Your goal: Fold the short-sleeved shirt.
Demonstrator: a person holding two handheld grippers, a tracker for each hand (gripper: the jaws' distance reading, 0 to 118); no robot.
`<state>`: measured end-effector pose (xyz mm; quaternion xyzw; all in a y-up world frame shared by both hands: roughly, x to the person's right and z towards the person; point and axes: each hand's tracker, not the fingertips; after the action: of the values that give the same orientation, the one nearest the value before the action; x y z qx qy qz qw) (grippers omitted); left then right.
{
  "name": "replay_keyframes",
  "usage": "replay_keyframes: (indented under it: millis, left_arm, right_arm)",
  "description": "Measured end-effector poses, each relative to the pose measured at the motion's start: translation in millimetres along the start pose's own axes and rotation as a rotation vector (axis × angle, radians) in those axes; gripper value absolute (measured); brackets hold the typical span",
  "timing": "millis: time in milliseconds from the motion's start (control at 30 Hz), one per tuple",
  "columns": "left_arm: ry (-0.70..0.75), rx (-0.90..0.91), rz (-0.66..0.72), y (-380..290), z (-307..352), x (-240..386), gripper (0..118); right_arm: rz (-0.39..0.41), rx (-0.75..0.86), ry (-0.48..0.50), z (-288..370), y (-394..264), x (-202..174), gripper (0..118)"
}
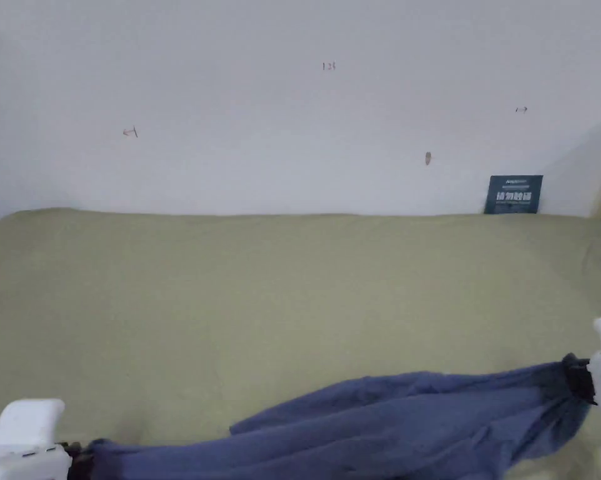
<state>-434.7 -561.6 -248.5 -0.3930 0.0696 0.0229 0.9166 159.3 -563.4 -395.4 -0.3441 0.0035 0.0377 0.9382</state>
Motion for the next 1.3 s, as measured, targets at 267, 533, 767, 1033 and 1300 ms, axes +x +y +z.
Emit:
replay_keyframes:
  millis: [267, 533, 767, 1033, 1300]
  left_arm:
    - [0.083, 0.228, 0.046, 53.8, 104.1, -40.9, 2]
    - [0.137, 0.335, 0.051, 108.5, 144.7, -44.0, 2]
    - [0.169, 0.362, 0.050, 171.5, 142.4, -32.8, 2]
    - [0.271, 0.390, 0.040, 252.7, 115.5, -7.3, 2]
    - [0.271, 0.398, 0.077, 281.3, 46.1, 3.7, 2]
  right_arm:
    - [-0.035, 0.223, 0.091, 141.5, 33.7, 8.8, 0]
    - [-0.013, 0.356, 0.089, 198.8, 79.9, -3.0, 0]
    - [-0.018, 0.399, 0.044, 196.0, 132.7, -9.4, 0]
    - [-0.037, 0.424, -0.010, 159.0, 210.1, -13.5, 0]
    - [-0.033, 0.363, -0.101, 78.6, 241.2, -32.0, 0]
